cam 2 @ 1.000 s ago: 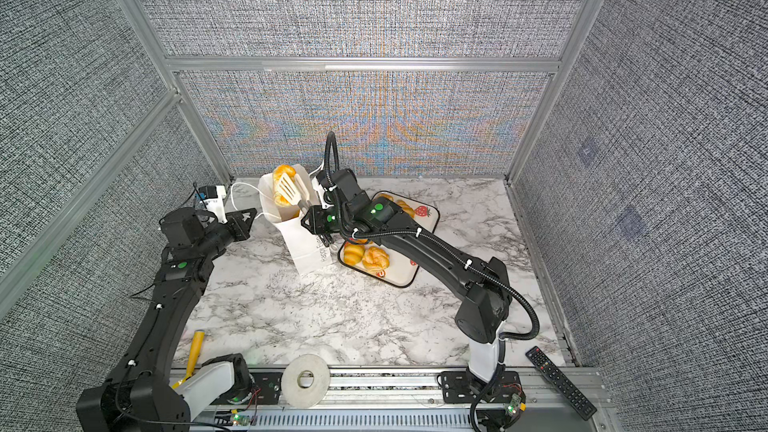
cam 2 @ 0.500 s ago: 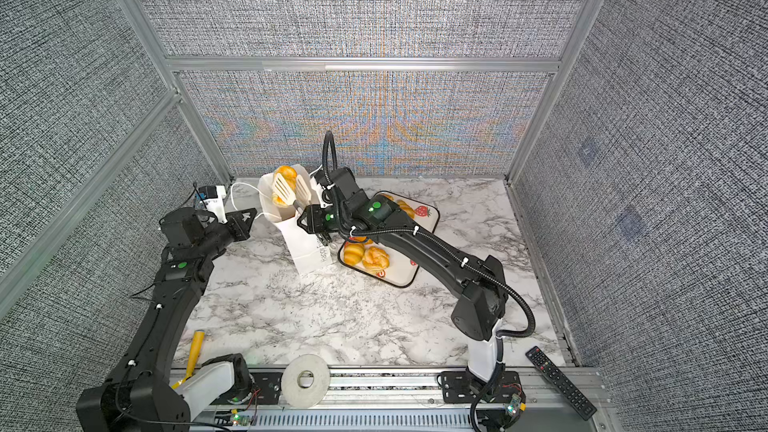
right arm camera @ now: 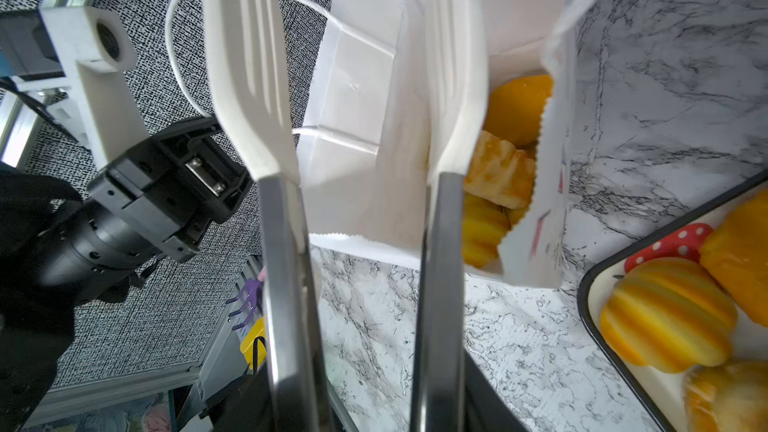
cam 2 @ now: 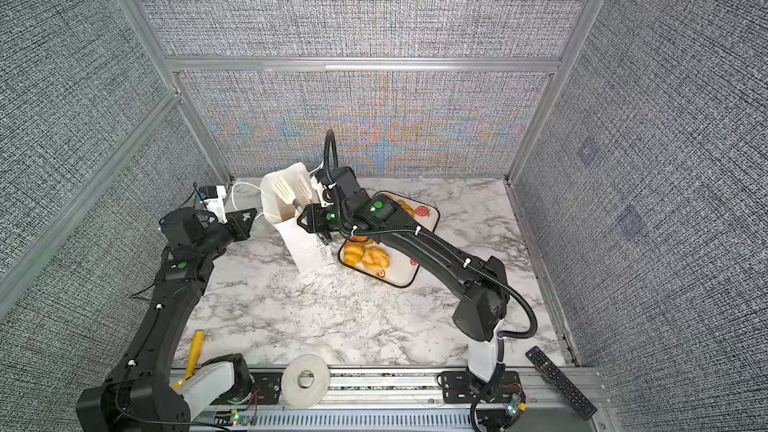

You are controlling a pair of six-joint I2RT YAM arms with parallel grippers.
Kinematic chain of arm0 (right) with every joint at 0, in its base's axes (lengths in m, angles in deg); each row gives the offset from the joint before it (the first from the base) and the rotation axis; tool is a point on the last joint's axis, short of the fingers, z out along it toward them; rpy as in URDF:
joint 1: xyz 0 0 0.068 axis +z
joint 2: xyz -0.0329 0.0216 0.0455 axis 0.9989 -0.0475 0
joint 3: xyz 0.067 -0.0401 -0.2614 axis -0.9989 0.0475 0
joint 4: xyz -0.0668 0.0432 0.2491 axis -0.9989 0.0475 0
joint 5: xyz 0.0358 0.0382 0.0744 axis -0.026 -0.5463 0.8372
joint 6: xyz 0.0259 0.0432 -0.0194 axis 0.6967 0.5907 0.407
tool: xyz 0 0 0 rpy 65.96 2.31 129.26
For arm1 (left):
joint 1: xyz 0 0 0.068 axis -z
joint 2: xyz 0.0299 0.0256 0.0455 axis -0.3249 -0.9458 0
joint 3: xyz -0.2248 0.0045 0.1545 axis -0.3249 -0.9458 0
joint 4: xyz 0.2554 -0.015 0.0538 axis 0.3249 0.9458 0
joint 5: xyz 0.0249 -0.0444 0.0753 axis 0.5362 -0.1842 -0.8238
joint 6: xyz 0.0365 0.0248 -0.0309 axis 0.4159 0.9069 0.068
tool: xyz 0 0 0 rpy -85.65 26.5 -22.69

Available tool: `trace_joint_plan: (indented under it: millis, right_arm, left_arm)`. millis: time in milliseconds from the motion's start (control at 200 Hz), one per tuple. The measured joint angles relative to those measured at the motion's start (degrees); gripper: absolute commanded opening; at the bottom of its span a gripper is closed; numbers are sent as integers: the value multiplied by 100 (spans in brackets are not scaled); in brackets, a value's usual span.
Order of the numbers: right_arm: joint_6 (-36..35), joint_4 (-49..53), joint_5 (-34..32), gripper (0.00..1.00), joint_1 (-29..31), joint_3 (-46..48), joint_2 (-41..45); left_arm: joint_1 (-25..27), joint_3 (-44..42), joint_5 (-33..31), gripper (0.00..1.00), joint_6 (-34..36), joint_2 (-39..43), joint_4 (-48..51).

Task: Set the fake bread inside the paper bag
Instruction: 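Swing the empty tongs back over the tray and lower toward the breads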

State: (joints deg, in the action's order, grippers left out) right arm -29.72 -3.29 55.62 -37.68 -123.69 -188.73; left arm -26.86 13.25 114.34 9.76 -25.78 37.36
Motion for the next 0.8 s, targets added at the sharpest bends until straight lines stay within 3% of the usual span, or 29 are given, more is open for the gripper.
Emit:
trace_joint_plan:
  millis: [800]
  right_arm:
    - [-195, 37, -428, 47, -704, 824, 1351]
  left_arm:
    - [0, 0, 0, 0, 0, -2, 2]
